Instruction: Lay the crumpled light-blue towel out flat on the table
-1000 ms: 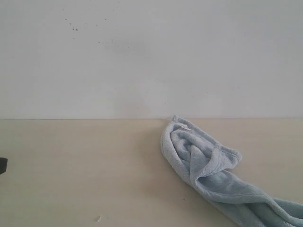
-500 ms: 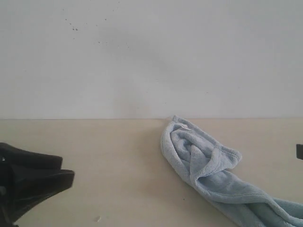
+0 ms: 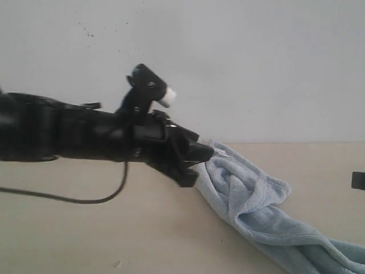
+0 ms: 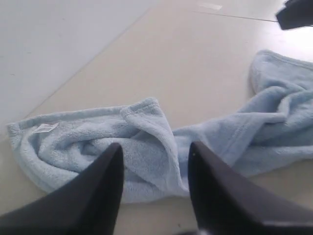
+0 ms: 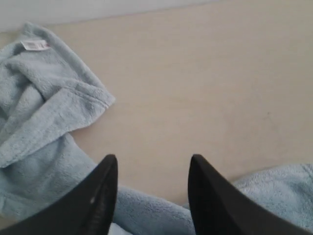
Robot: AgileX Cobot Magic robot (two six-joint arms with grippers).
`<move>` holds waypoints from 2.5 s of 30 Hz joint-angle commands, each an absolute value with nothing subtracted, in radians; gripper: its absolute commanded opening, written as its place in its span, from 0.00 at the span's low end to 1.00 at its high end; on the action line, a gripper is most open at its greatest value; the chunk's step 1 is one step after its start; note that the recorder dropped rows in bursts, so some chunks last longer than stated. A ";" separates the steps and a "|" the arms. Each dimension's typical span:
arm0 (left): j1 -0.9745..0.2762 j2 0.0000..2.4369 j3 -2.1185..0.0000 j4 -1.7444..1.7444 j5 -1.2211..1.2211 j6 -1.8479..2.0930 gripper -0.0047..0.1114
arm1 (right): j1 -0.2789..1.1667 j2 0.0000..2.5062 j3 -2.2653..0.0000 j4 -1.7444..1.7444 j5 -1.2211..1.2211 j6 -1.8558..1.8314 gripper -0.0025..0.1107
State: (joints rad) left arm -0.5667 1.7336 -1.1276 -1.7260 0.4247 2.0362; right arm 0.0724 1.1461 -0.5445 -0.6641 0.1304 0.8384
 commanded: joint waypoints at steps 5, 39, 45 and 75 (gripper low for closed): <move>-0.693 2.086 -1.485 -1.329 0.407 1.786 0.41 | 0.041 1.344 -0.549 -0.667 0.074 0.866 0.41; -0.719 2.142 -1.627 -1.259 0.070 1.484 0.07 | 0.044 1.368 -0.549 -0.663 0.060 0.928 0.41; -0.719 2.001 -1.416 -1.264 -0.111 1.436 0.07 | 0.071 1.300 -0.554 -0.663 0.169 0.896 0.41; -0.719 1.553 -0.724 -1.325 -0.011 1.518 0.07 | -0.249 1.476 -0.741 -0.218 1.221 0.122 0.42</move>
State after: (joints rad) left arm -0.7177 1.5640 -0.7287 -1.3184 0.0000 1.5227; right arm -0.1519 1.4769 -0.7366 -0.2600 1.2124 0.1278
